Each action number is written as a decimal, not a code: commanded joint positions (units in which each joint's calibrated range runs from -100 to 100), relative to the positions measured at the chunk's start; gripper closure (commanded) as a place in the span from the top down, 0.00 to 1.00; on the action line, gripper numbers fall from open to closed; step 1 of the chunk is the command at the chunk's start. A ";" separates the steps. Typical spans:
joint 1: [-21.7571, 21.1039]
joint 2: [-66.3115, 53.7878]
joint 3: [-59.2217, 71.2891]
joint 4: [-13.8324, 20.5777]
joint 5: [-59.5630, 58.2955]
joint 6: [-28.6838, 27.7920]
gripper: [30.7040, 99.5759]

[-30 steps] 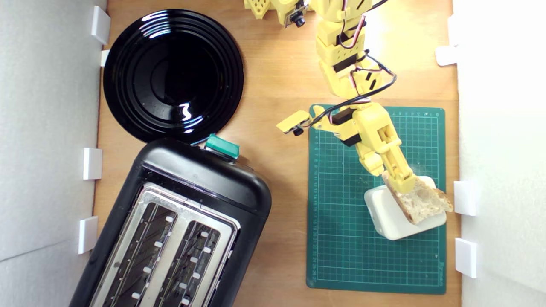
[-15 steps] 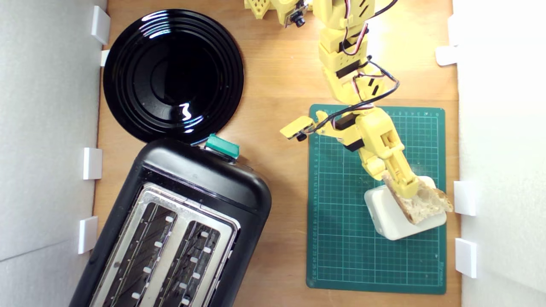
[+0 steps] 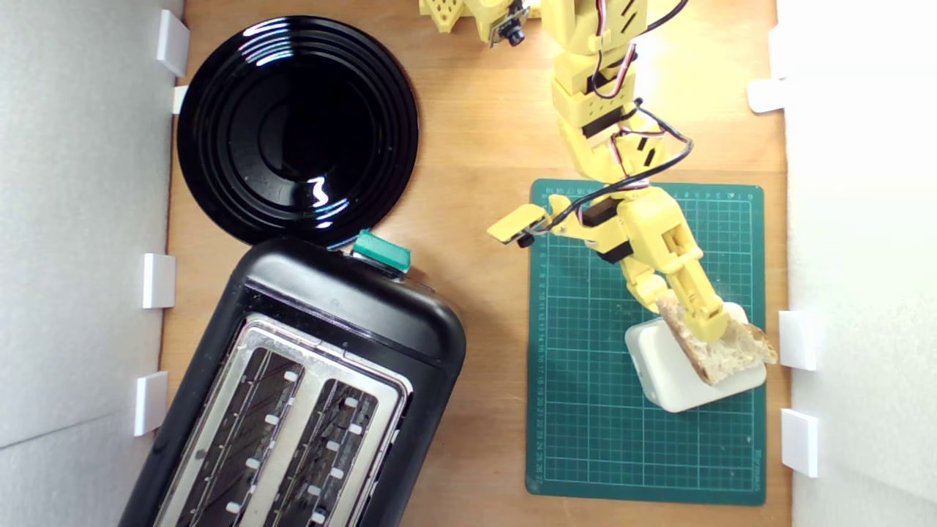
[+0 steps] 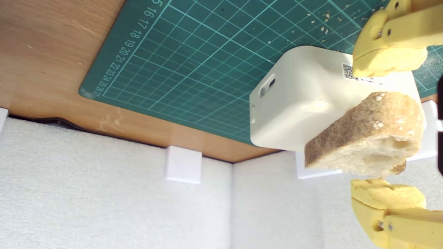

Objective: Pick bread and place in toaster

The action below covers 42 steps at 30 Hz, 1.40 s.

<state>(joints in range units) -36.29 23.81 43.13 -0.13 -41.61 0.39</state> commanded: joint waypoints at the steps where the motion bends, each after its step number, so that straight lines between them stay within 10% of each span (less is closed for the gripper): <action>1: -1.50 -0.85 -3.05 0.41 -1.99 0.48 0.91; 28: -1.58 -0.85 -2.78 0.41 -1.99 0.42 0.42; 42: -1.58 -3.18 -2.51 0.31 -1.91 0.42 0.41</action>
<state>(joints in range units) -37.03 23.73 42.39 -0.13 -42.03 0.39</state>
